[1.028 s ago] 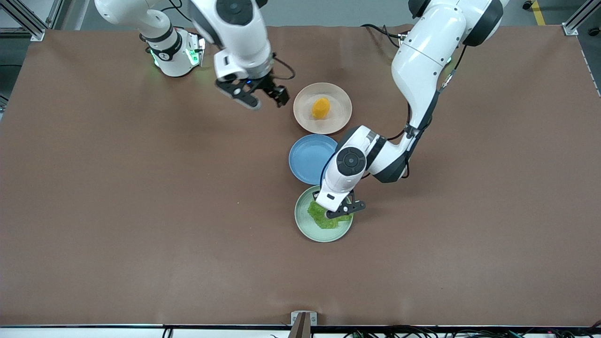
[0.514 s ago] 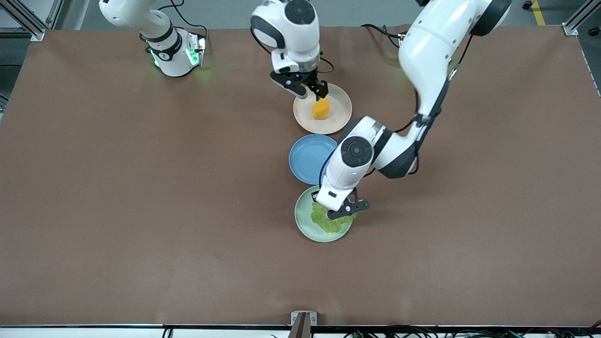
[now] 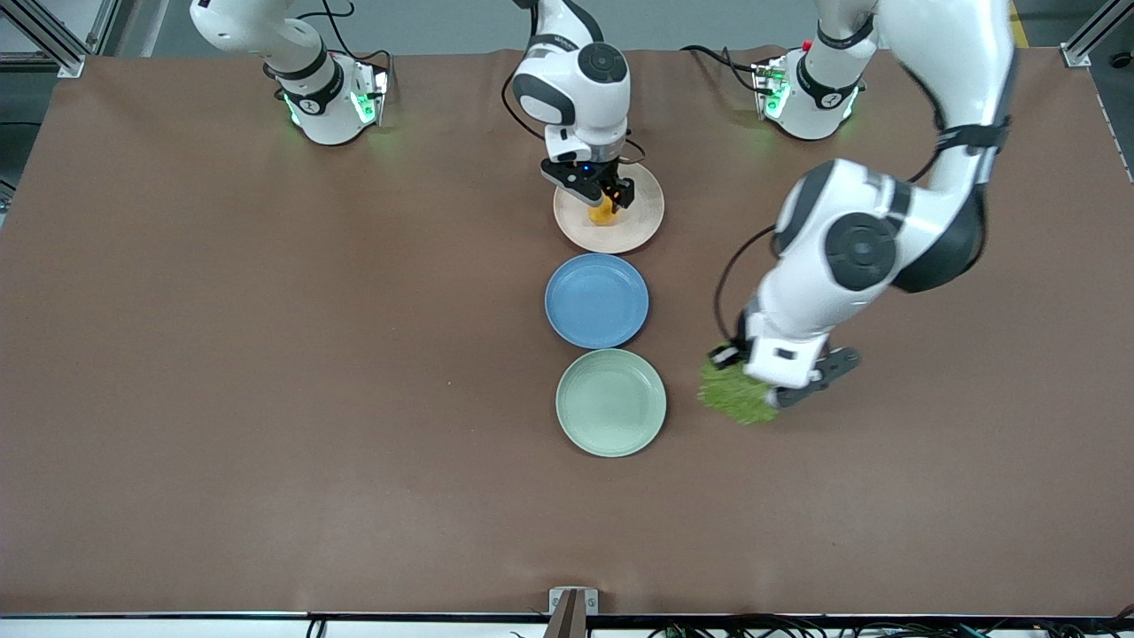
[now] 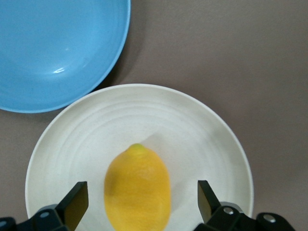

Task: Pick lemon and lettuce from plates
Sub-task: 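Lift the lettuce with the left gripper while the right gripper grasps the lemon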

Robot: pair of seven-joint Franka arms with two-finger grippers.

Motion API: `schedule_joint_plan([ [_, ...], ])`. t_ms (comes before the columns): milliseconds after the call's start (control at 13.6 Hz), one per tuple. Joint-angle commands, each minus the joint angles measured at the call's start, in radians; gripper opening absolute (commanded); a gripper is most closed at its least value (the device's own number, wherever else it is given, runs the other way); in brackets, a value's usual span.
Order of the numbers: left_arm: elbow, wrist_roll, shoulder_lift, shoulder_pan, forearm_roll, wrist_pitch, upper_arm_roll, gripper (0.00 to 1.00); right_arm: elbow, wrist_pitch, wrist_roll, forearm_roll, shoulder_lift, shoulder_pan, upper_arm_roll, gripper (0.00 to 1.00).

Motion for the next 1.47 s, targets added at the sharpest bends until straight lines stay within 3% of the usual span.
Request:
schedule_joint_plan([
  [0,-0.275,0.031,-0.149,0.069,-0.020,0.131,-0.006,0.01,0.076,-0.004,0.044,-0.036,0.074,0.019,-0.015,1.00],
  [294,-0.518,0.148,-0.226,0.120,-0.022,0.299,-0.006,0.01,0.075,0.049,0.044,-0.040,0.094,0.016,-0.015,0.97],
  [514,-0.635,0.154,-0.236,0.154,-0.022,0.418,-0.006,0.01,0.073,0.041,0.028,-0.042,0.094,0.016,-0.015,0.51],
  [587,-0.670,0.156,-0.234,0.157,-0.022,0.462,-0.006,0.01,0.073,0.032,0.011,-0.040,0.093,0.013,-0.015,0.26],
  [661,-0.701,0.156,-0.230,0.163,-0.022,0.504,-0.006,0.01,0.073,0.029,0.006,-0.039,0.091,0.004,-0.013,0.06],
  [807,-0.735,0.156,-0.208,0.184,-0.022,0.562,-0.006,0.01,0.081,-0.035,-0.018,-0.024,0.070,-0.025,-0.012,0.02],
  [954,-0.741,0.156,-0.178,0.186,-0.022,0.583,-0.006,0.01,0.090,-0.137,-0.110,0.013,-0.017,-0.071,-0.010,0.02],
  [1174,-0.741,0.154,-0.136,0.184,-0.022,0.625,-0.006,0.01,0.084,-0.290,-0.338,0.030,-0.143,-0.179,-0.013,0.02],
  [1394,-0.740,0.154,-0.118,0.184,-0.022,0.636,-0.006,0.05,0.058,-0.370,-0.570,0.029,-0.208,-0.311,-0.018,0.00],
])
